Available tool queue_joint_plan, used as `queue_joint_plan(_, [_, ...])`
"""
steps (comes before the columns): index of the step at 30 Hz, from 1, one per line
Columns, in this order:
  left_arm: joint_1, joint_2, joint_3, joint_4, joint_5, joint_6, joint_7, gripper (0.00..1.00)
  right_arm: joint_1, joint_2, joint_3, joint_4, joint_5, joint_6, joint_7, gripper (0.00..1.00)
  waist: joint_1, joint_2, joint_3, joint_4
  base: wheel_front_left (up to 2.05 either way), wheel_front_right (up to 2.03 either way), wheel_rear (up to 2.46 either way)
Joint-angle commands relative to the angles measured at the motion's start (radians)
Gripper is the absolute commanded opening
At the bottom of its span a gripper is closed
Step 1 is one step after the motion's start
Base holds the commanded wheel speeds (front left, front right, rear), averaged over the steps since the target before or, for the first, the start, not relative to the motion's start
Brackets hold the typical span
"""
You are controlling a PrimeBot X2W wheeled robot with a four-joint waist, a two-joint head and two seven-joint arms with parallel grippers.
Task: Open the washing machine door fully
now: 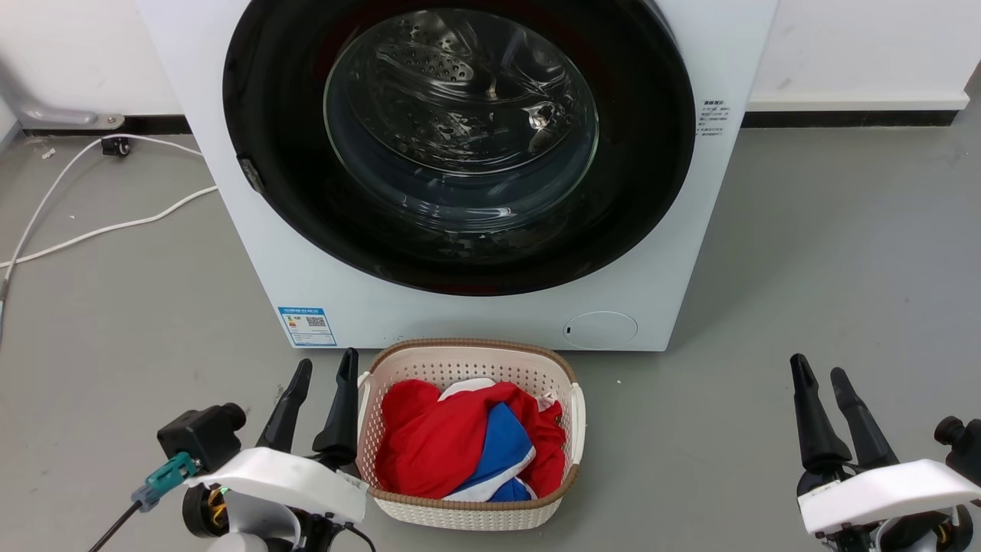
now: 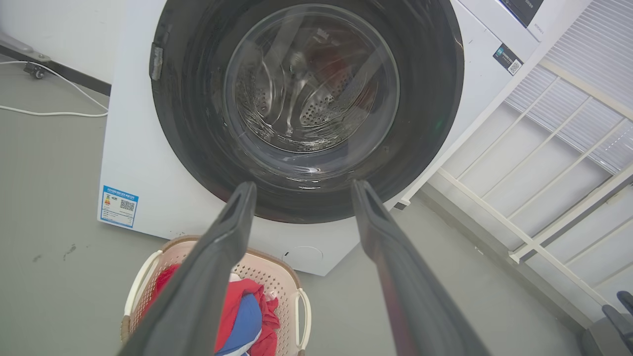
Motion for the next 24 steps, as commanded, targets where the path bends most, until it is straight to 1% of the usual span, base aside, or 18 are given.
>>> queue_joint_plan(1, [-0.022, 0.015, -0.012, -0.013, 0.047, 0.011, -0.013, 1.0, 0.005, 0.0, -0.004, -0.024, -0.05, 0.001, -0.001, 1.0, 0.0, 0.0, -0.001, 0.0, 0.0, 0.0, 0.0])
queue_joint_plan(4, [-0.025, 0.021, -0.022, -0.012, 0.087, 0.029, -0.022, 1.0, 0.012, 0.001, -0.005, -0.032, -0.097, 0.001, -0.001, 1.0, 0.0, 0.0, -0.002, 0.001, 0.0, 0.0, 0.0])
queue_joint_plan(10, [-0.029, 0.035, -0.047, -0.005, 0.154, 0.047, -0.038, 1.0, 0.022, 0.002, -0.008, -0.046, -0.183, 0.001, -0.009, 1.0, 0.0, 0.0, -0.005, 0.0, 0.0, 0.0, 0.0])
queue_joint_plan(24, [-0.04, 0.054, -0.082, 0.022, 0.273, 0.079, -0.072, 1.0, 0.032, 0.002, -0.01, -0.066, -0.305, 0.002, -0.02, 1.0, 0.0, 0.0, -0.005, -0.002, 0.0, 0.0, 0.0])
